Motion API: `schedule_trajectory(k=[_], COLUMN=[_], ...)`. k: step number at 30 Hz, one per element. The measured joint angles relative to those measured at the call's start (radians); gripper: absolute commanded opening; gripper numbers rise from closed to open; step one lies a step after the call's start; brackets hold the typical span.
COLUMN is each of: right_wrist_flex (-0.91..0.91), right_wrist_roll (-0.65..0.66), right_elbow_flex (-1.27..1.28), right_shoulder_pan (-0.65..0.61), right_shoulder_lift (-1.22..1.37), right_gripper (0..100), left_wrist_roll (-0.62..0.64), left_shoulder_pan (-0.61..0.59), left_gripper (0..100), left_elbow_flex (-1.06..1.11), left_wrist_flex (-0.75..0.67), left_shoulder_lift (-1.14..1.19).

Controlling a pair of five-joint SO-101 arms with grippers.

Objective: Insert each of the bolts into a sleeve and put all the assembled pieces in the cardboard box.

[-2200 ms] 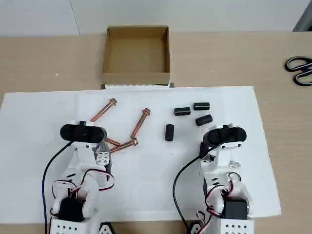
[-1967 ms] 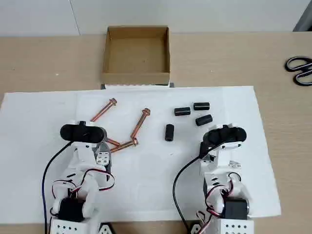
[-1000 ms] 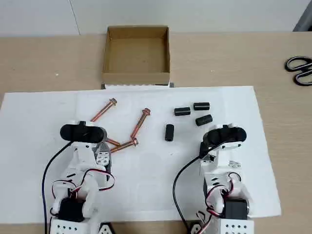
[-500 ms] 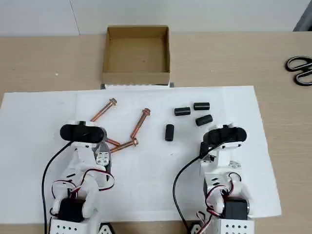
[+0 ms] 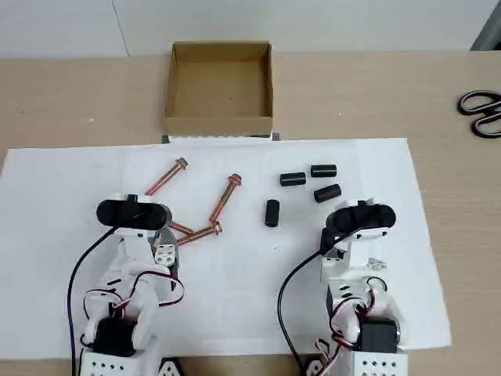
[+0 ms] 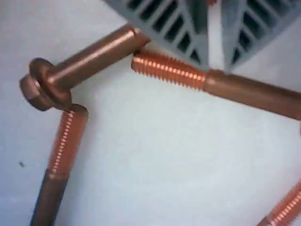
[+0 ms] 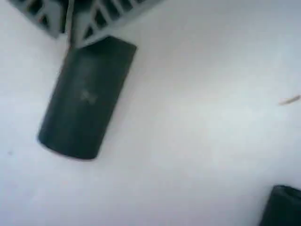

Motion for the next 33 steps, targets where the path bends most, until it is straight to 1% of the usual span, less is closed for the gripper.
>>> schedule_trajectory(k=[19, 23, 28, 33], right_wrist_flex=[0.0, 0.077, 0.109, 0.176], right_wrist_roll=[0.0, -0.017, -0.043, -0.043], right_elbow_flex=[0.006, -0.031, -0.152, -0.25], right_shoulder_pan=[0.0, 0.002, 0.078, 0.118], right_shoulder_lift=[0.0, -0.002, -0.002, -0.002], right_gripper=[0.4, 0.3, 0.3, 0.3], left_wrist_roll=[0.0, 0.0, 0.0, 0.0], left_shoulder_pan=[0.0, 0.0, 0.0, 0.0], left_gripper=[1, 1, 1, 1], left_elbow_flex=[0.0, 0.0, 0.0, 0.0], left_wrist_flex=[0.0, 0.0, 0.0, 0.0], left_shoulder_lift=[0.0, 0.0, 0.0, 0.0])
